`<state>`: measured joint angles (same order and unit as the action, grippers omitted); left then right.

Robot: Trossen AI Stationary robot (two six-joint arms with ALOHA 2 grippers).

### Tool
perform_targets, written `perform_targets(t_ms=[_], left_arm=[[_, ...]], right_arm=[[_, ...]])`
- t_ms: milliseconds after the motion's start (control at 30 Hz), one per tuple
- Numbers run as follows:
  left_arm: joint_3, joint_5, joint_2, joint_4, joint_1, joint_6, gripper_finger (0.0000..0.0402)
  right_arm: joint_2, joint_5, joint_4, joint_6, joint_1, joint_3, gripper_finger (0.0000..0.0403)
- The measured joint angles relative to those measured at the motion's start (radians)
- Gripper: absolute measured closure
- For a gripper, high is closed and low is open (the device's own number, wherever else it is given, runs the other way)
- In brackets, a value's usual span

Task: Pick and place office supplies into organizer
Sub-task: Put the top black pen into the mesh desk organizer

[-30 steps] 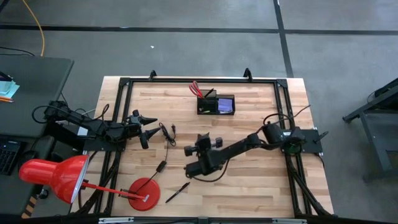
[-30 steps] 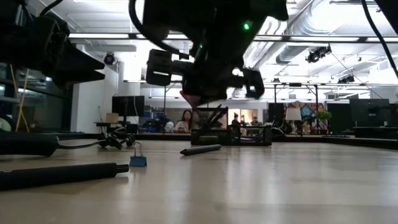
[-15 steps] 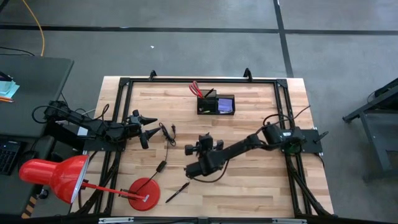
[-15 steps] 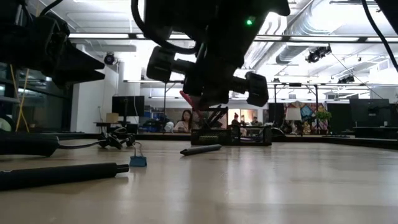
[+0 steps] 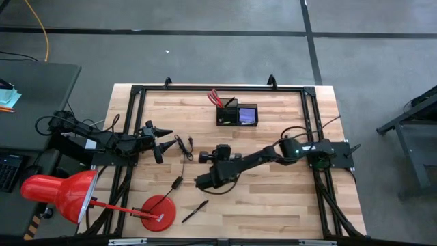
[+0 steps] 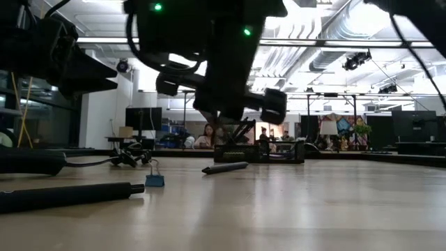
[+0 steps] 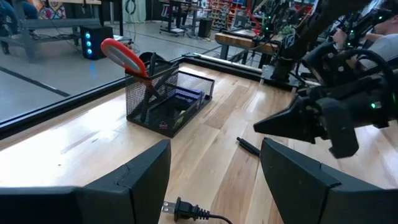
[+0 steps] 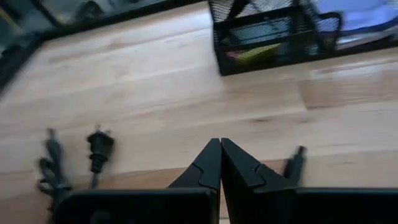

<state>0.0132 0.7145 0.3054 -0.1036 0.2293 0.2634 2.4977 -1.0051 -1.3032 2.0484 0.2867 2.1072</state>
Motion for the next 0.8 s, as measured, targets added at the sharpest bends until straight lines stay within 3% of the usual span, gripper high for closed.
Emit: perform_targets(t_ms=[133, 300, 500, 800], left_arm=[[0.000, 0.000, 0.000, 0.000, 0.000, 0.000, 0.0169], [0.000, 0.000, -0.001, -0.001, 0.000, 0.000, 0.0169], [0.000, 0.000, 0.000, 0.001, 0.000, 0.000, 0.0169], [0.000, 0.000, 0.000, 0.001, 0.000, 0.000, 0.0169]], right_arm=[[0.127, 0.025, -0.252, 0.149, 0.002, 0.246, 0.0403], [0.130, 0.088, -0.266, 0.309, -0.004, 0.162, 0.0403], [0.126, 0.181, -0.266, 0.330, -0.005, 0.151, 0.0403], [0.099, 0.175, -0.268, 0.175, 0.006, 0.151, 0.0403]])
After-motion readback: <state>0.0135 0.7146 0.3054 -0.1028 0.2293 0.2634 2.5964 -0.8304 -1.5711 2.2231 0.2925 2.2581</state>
